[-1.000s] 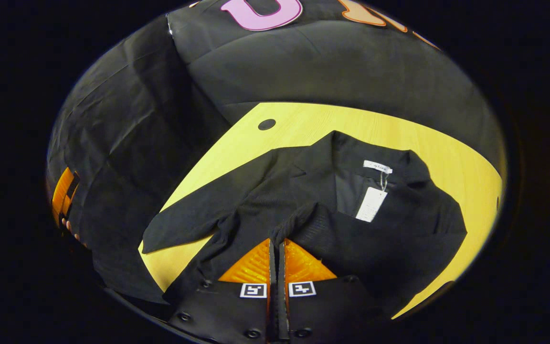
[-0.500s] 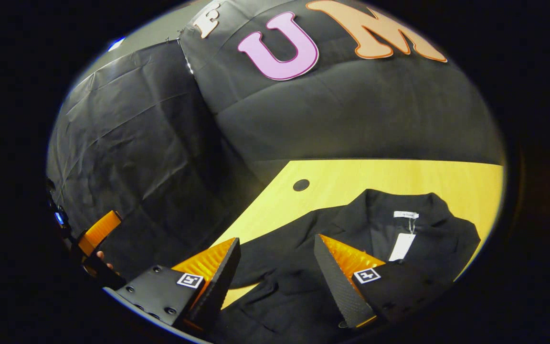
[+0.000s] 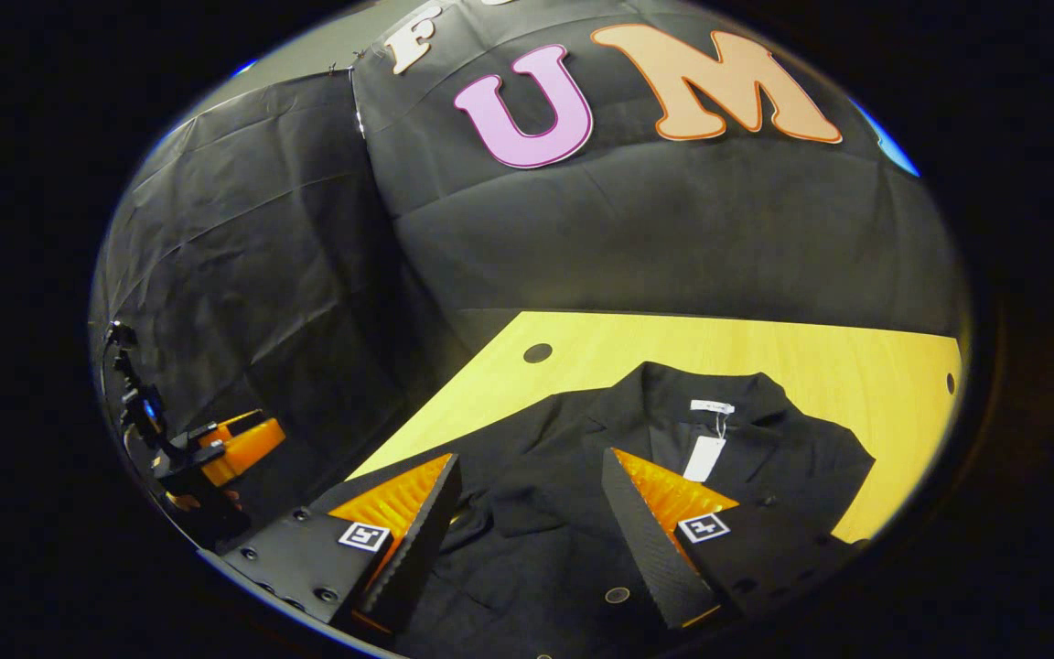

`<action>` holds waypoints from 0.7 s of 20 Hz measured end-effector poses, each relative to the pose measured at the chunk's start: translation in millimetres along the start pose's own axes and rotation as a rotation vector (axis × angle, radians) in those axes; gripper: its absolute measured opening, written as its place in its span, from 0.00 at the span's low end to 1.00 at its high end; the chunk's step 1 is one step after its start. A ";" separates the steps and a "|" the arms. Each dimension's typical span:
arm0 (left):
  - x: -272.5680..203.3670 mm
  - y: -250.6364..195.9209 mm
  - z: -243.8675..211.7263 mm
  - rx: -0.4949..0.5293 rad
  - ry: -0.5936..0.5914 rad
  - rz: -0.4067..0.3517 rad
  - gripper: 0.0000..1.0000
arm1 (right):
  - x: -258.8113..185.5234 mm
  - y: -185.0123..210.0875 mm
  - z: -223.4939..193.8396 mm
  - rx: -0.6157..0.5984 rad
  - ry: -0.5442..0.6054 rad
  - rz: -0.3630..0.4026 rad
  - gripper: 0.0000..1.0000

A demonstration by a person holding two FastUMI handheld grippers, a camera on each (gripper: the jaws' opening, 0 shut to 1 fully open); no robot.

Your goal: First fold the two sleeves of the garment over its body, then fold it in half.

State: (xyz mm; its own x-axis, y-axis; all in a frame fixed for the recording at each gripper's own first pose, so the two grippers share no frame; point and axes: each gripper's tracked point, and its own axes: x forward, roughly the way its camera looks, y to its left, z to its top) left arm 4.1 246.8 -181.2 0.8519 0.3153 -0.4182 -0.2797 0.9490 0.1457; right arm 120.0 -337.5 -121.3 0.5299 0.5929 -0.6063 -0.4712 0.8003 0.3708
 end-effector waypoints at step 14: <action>14.6 28.7 -148.6 0.143 0.457 -0.141 0.95 | -26.8 12.2 -48.9 0.024 0.061 -0.046 0.98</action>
State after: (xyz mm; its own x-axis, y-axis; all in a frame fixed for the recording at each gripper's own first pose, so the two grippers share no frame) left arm -57.4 279.7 -316.3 0.5873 0.1851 -0.7879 -0.0850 0.9822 0.1674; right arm 65.6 -348.0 -134.9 0.5062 0.5493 -0.6649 -0.4296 0.8291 0.3578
